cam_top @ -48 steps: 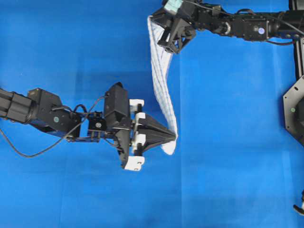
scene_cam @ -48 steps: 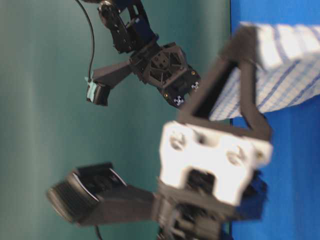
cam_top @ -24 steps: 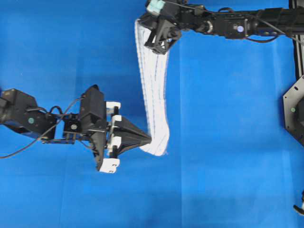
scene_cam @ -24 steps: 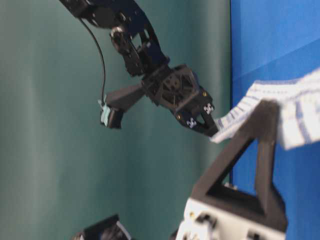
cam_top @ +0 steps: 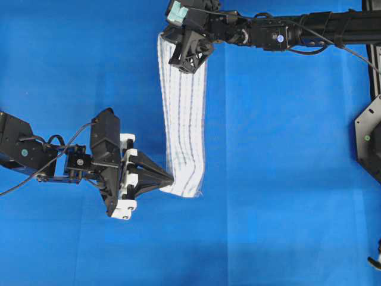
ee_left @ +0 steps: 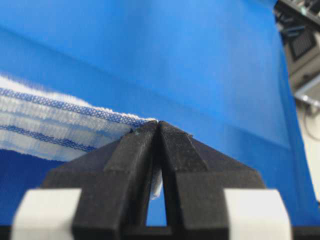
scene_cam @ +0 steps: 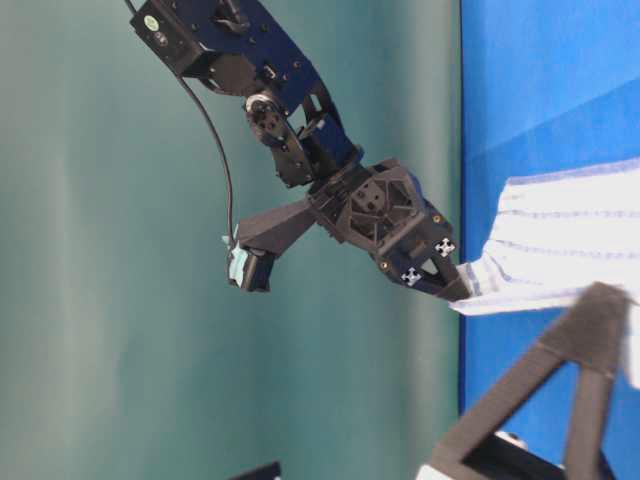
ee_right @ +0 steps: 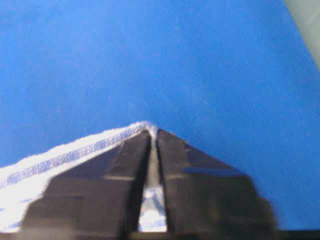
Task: Fold the blue towel.
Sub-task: 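Lift the towel and rotate it, right gripper moving to the top, then lay the towel down vertically and open both grippers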
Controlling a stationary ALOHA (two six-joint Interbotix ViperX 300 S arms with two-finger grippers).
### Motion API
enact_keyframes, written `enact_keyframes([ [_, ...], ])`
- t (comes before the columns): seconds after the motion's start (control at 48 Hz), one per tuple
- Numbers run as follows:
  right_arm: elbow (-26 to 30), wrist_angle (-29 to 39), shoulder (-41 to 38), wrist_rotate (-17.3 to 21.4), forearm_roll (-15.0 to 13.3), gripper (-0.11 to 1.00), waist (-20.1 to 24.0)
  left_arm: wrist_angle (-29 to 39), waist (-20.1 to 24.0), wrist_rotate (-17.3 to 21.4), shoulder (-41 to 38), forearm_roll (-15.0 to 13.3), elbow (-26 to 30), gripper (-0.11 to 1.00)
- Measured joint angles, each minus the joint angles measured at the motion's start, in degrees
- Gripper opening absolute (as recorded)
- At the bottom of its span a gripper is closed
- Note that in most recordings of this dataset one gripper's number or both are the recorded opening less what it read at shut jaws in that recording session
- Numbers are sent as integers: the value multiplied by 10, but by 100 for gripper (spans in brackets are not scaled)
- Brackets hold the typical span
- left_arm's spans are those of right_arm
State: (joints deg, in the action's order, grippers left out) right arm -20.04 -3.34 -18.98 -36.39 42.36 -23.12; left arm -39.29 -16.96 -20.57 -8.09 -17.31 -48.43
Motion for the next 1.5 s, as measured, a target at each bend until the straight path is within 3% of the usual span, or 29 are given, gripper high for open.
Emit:
enact_keyframes([
  [0.083, 0, -1, 0, 0, 0, 30, -1, 11, -1, -7, 0, -1, -1, 28],
  [0.229, 0, -4, 0, -1, 0, 75, -1, 24, -1, -14, 5, -4, -1, 73],
  [0.334, 0, -8, 0, -3, -2, 95, 1, 39, -1, -14, 25, -4, -12, 90],
  [0.48, -7, -11, 6, -3, -9, 89, 2, 78, -4, -15, 77, -4, -33, 89],
  [0.73, -42, -13, 65, -4, -24, 90, 2, 143, -10, -10, 207, -4, -90, 89],
  [0.917, -95, -29, 120, -4, -25, 90, 2, 147, 37, 18, 267, -4, -130, 89],
  [1.293, -179, -63, 186, 3, -25, 90, 2, 167, 227, 243, 268, -3, -120, 89],
  [1.501, -191, -63, 194, 4, -25, 90, 1, 167, 282, 302, 243, -2, -89, 89],
])
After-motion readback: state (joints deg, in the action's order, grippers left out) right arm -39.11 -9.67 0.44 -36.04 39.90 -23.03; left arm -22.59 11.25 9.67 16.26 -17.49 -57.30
